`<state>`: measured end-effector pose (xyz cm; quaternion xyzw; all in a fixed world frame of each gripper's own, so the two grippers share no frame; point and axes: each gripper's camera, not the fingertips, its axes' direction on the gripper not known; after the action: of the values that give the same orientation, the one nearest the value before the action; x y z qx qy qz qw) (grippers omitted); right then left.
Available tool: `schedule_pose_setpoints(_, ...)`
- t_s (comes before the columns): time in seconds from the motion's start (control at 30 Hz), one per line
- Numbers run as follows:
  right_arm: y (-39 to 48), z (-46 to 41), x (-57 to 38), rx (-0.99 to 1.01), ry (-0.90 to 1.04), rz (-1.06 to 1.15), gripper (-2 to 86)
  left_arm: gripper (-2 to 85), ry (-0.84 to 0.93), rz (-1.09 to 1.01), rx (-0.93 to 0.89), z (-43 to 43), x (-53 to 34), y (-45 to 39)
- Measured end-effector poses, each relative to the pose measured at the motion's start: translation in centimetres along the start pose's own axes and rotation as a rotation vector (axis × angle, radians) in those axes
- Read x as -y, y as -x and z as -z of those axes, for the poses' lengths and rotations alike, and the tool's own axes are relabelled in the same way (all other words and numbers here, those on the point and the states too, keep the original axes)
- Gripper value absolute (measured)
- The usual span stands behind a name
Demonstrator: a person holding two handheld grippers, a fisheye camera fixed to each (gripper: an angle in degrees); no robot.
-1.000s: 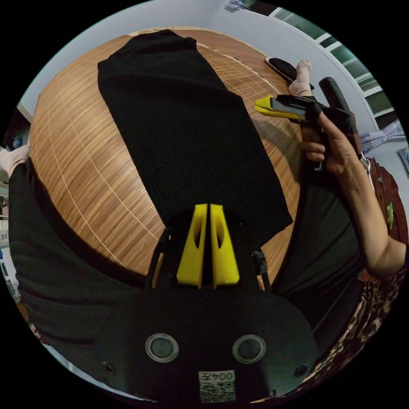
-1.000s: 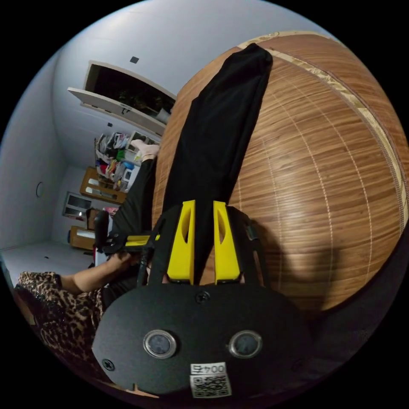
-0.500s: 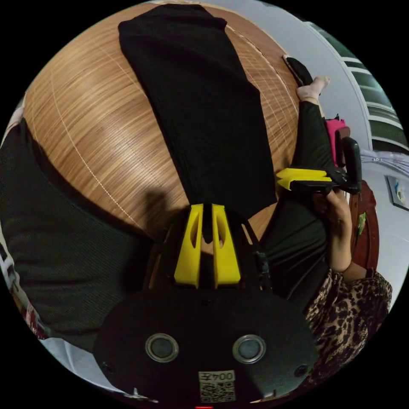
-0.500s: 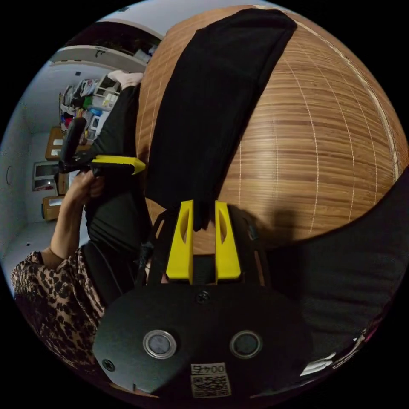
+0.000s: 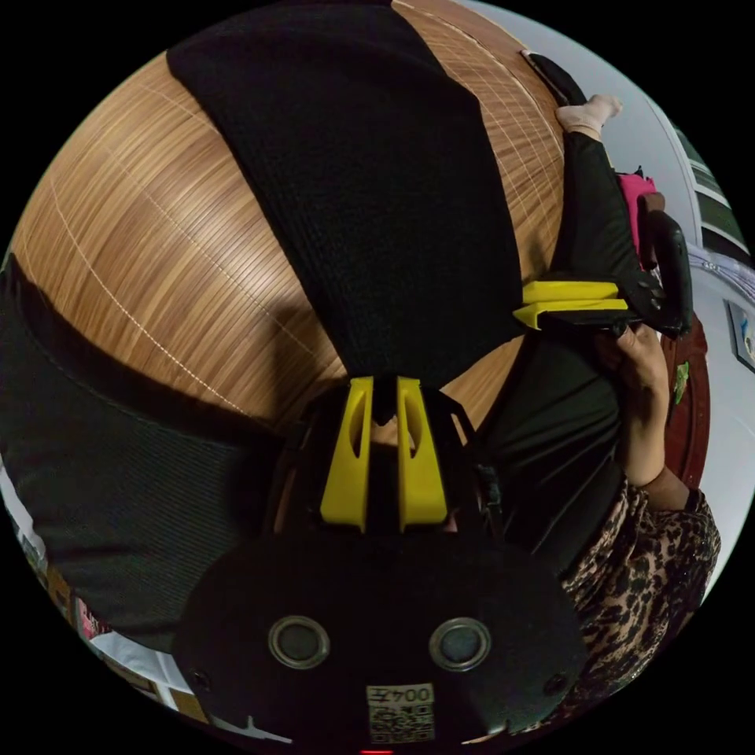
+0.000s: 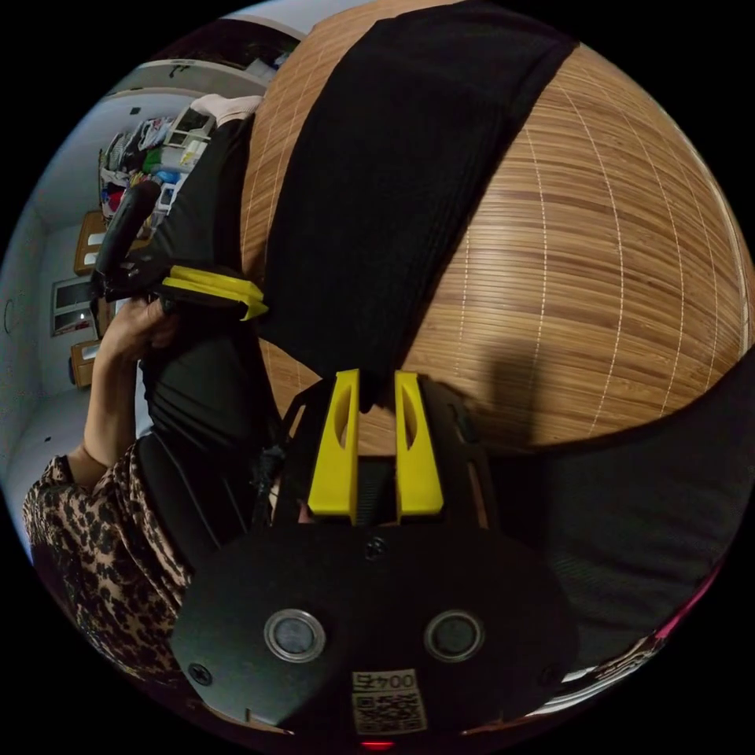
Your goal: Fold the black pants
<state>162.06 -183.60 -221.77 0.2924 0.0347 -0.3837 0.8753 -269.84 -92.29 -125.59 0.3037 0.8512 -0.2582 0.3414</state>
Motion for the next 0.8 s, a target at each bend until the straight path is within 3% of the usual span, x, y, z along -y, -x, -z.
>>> schedule_pose_setpoints(0.8,3.1,1.3,-0.2,0.062,-0.031,0.092,3.7,1.5,-0.013,-0.048,0.025,2.3,1.4,-2.2)
